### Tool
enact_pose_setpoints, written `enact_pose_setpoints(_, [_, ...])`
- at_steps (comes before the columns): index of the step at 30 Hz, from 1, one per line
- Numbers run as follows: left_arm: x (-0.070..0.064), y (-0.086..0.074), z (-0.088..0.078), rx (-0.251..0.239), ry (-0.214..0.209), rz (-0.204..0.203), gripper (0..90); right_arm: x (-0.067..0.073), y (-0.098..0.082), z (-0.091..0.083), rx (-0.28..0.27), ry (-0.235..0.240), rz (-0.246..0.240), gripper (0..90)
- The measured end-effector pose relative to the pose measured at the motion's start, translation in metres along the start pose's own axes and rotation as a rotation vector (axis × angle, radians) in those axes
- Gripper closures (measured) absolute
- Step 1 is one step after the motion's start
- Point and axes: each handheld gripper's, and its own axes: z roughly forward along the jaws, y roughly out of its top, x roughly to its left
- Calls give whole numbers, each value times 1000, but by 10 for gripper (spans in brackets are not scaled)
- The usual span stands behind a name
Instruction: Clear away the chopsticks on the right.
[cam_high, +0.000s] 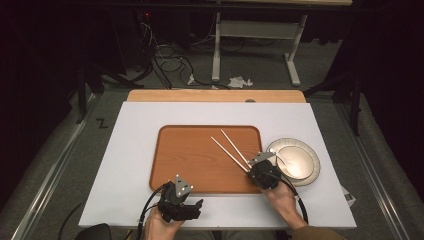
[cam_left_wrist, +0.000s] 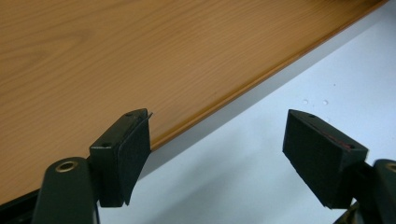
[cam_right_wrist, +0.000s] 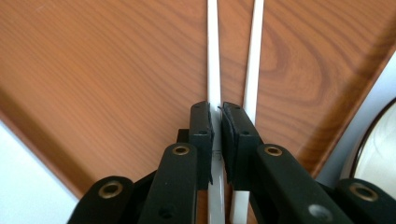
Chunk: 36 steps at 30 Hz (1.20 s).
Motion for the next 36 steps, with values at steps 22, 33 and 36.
enact_pose_setpoints(22, [-2, 1, -4, -83, -15, -2, 248, 0, -6, -22, -94, 44, -37, 725])
enact_pose_setpoints(33, [-3, 8, -3, -106, -33, 14, 265, -13, -21, -40, -128, 79, 20, 680])
enact_pose_setpoints(36, [-4, 10, 0, -106, -46, 18, 267, -18, -29, -45, -133, 87, 44, 669])
